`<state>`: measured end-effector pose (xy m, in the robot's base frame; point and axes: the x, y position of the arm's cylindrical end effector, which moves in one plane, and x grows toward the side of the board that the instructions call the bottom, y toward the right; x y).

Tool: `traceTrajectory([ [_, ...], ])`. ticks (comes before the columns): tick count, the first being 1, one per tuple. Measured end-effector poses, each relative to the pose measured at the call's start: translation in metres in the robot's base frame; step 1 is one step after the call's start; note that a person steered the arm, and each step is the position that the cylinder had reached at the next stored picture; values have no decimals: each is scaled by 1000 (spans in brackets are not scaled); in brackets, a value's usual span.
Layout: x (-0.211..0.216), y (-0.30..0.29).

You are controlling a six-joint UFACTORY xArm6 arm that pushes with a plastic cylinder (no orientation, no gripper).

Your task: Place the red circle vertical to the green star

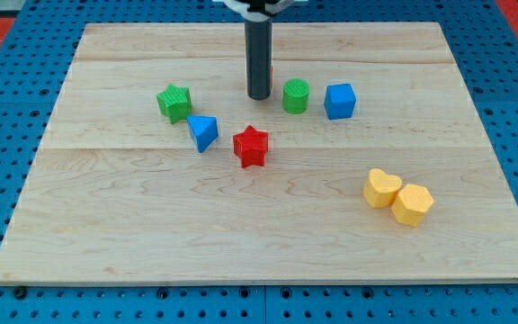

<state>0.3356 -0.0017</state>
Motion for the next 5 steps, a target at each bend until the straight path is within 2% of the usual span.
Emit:
traceTrajectory([
  [1, -22, 39],
  [2, -51, 19],
  [3, -70, -60],
  [4, -78, -43],
  [5, -79, -71],
])
